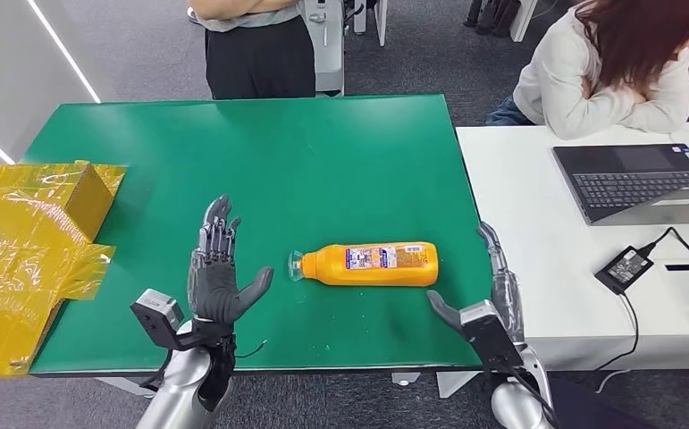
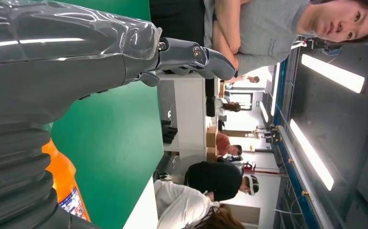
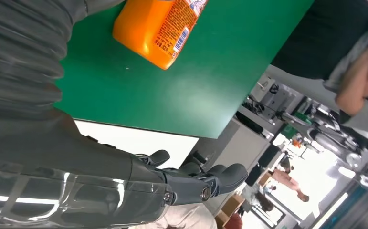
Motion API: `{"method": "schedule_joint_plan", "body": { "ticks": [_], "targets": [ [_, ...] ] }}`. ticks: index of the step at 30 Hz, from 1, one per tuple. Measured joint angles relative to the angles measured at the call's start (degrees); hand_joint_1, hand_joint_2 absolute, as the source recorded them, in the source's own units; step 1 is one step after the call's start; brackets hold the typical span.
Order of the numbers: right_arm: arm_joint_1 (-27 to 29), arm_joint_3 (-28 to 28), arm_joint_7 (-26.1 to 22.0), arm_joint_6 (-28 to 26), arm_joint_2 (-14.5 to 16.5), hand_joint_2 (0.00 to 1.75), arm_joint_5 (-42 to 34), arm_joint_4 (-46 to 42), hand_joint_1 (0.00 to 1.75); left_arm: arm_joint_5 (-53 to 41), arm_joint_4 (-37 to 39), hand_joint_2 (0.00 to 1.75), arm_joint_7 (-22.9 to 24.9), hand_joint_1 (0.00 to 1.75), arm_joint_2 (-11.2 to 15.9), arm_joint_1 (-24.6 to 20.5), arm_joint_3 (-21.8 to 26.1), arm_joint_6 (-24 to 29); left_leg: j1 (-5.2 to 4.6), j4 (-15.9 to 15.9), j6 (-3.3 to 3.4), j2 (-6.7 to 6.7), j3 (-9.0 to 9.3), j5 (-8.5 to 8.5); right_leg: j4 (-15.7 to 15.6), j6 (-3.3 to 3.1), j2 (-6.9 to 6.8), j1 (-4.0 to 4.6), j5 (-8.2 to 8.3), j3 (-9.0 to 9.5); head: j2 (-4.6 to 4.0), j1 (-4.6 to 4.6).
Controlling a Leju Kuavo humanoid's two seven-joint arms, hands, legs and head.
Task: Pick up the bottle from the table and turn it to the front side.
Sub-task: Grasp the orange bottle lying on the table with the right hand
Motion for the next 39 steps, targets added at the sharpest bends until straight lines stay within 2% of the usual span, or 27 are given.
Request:
{"method": "schedule_joint_plan", "body": {
  "ticks": [9,20,26,31,39],
  "targets": [
    [-16.3,5.1,1.8,7.7,-1.1,1.75,3.8,18.2,0.0,1.1,5.4,1.75,-0.6,0.0,-0.6,-4.0,-1.3,-0.9,0.01,0.0,-0.09,-0.02,0.01,0.1,0.1,-0.05,-0.01,0.0,0.04,-0.01,0.01,-0.01],
    [-30.9,13.4,3.9,21.5,-1.0,1.75,9.6,34.8,0.0,0.2,9.2,1.75,-0.7,0.0,-1.3,-6.7,-2.7,-1.4,0.0,0.0,-0.09,-0.02,-0.01,0.1,0.1,-0.07,-0.01,0.01,0.06,-0.03,0.0,0.0],
    [-35.9,17.0,4.2,24.4,-0.2,1.75,10.4,40.7,0.0,0.2,9.8,1.75,-0.7,0.0,-1.3,-7.3,-3.0,-1.7,0.0,0.0,-0.09,-0.03,-0.01,0.1,0.1,-0.08,-0.02,0.01,0.06,-0.03,0.0,0.01],
    [-39.9,20.1,5.6,27.3,1.6,1.75,10.6,45.1,0.0,0.3,10.3,1.75,-0.6,0.0,-1.7,-8.2,-3.0,-1.3,0.01,0.0,-0.09,-0.02,-0.01,0.1,0.1,-0.09,-0.01,0.01,0.07,-0.05,0.0,-0.01],
    [-43.0,24.3,8.8,30.0,3.8,1.75,10.9,50.8,0.0,0.3,10.5,1.75,-0.3,0.0,-1.7,-8.3,-3.0,-0.6,0.01,0.0,-0.1,-0.05,-0.02,0.1,0.1,-0.09,-0.04,0.02,0.06,-0.05,0.0,0.01]
  ]
}}
